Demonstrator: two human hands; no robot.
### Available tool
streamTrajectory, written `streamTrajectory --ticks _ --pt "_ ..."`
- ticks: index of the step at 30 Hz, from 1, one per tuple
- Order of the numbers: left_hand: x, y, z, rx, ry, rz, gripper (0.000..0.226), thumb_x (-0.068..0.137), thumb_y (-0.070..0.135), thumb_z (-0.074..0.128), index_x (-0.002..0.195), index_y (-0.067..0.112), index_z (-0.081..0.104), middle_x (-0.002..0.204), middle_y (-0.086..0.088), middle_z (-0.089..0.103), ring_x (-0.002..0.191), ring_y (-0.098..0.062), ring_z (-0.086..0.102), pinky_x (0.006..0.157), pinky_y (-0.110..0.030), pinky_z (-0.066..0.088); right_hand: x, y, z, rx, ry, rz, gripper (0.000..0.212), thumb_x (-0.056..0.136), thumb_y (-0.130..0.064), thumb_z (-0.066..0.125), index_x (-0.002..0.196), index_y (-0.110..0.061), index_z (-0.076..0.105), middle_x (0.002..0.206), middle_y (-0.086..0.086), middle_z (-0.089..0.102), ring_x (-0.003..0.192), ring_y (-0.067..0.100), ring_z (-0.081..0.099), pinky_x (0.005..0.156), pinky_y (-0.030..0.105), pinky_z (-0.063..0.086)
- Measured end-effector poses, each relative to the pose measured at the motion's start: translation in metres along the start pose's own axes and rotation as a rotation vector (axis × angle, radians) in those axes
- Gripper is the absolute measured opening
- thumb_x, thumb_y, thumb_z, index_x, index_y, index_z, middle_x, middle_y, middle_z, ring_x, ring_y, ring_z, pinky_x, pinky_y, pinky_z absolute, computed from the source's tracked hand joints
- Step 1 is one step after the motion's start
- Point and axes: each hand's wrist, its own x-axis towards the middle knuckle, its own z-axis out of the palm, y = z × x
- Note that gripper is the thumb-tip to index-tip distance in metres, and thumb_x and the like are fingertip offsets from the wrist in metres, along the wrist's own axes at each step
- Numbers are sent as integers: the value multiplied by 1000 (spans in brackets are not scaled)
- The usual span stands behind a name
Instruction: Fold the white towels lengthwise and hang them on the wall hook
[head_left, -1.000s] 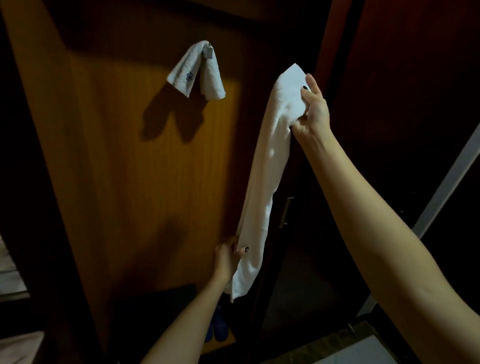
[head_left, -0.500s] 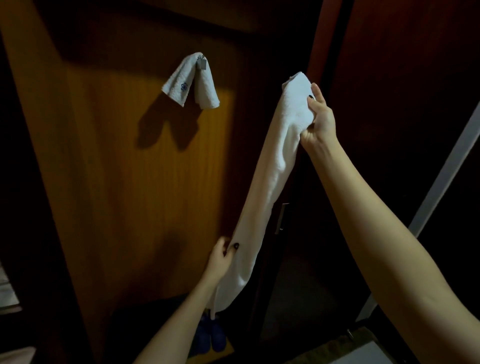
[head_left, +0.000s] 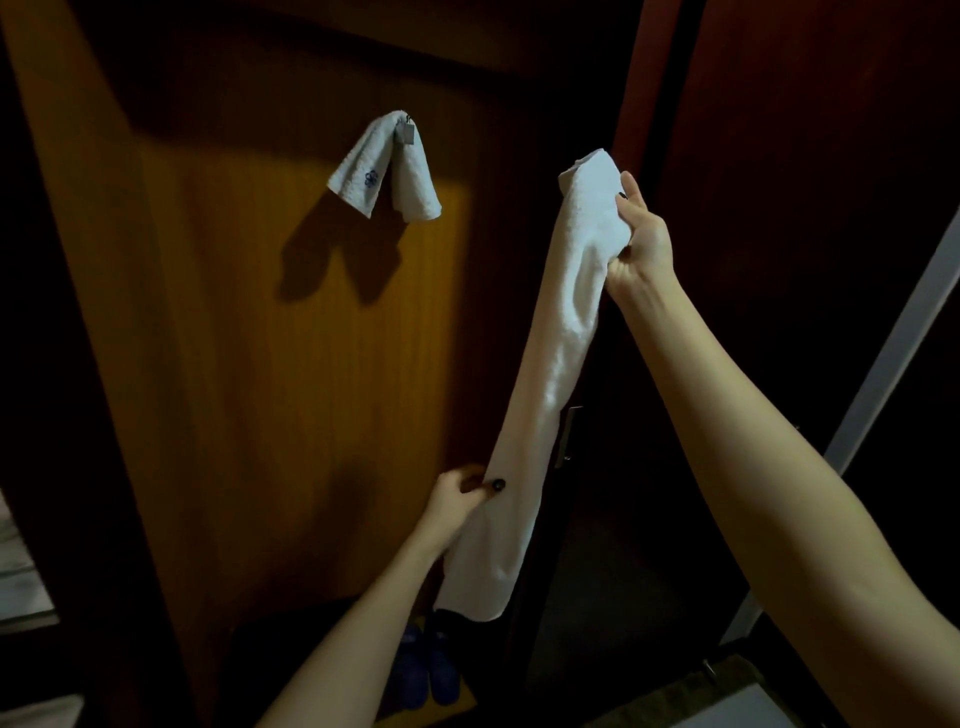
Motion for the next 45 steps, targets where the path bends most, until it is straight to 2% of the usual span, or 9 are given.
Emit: streamTrajectory --ticks 7,14,17,22,26,29,31,43,45 --pt "4 20 -3 -95 -175 -91 23 81 16 74 100 24 64 89 16 71 80 1 68 61 -11 51 1 -6 2 -5 -98 42 35 95 8 44 124 -12 48 95 19 65 64 23 67 55 31 58" --pt "5 17 6 -120 -339 -143 30 75 21 77 104 17 70 105 4 73 99 -11 68 79 -23 54 1 -16 -1 -116 -134 24 31 96 4 48 123 -12 50 105 12 66 71 19 69 64 29 59" --pt "11 15 7 -104 -296 -142 46 68 24 80 111 12 67 114 -5 69 107 -19 65 94 -34 51 3 -21 -6 -170 -110 14 30 97 2 48 123 -12 50 99 11 71 75 19 70 66 30 60" --pt "19 7 -5 47 -215 -65 32 72 23 82 100 20 66 104 1 70 92 -10 68 69 -15 54 7 -30 -17 -394 -52 -79 35 97 -1 51 128 -16 44 116 13 62 84 19 68 72 32 59" --pt "21 -6 -15 257 -97 -30 66 73 31 82 127 4 54 118 6 55 115 -10 52 98 -30 41 8 -39 -30 -411 19 -122 38 96 2 50 128 -15 42 117 17 62 81 21 70 66 34 59" --pt "16 -7 -24 270 -134 48 17 71 26 83 66 30 66 65 20 63 64 9 58 65 -16 45 8 -39 -36 -342 50 -124 37 96 5 47 127 -14 41 126 22 56 82 24 70 62 35 59" --pt "15 -7 -32 280 -125 105 35 74 17 81 50 26 57 51 14 55 49 5 50 53 -11 38 10 -39 -39 -307 67 -126 38 95 7 47 126 -14 41 123 21 56 85 26 68 65 37 60" --pt "26 43 -125 450 -47 152 31 80 14 76 104 18 57 82 -2 64 72 -11 59 63 -22 47 19 -47 -43 -389 260 -285 40 92 11 45 124 -14 49 121 15 59 97 28 67 88 45 56" --pt "25 65 -153 495 -60 153 10 83 22 73 93 21 70 84 -1 71 77 -10 64 70 -25 48 22 -48 -40 -469 275 -342 41 90 12 46 122 -11 56 112 7 61 92 21 69 81 35 59"
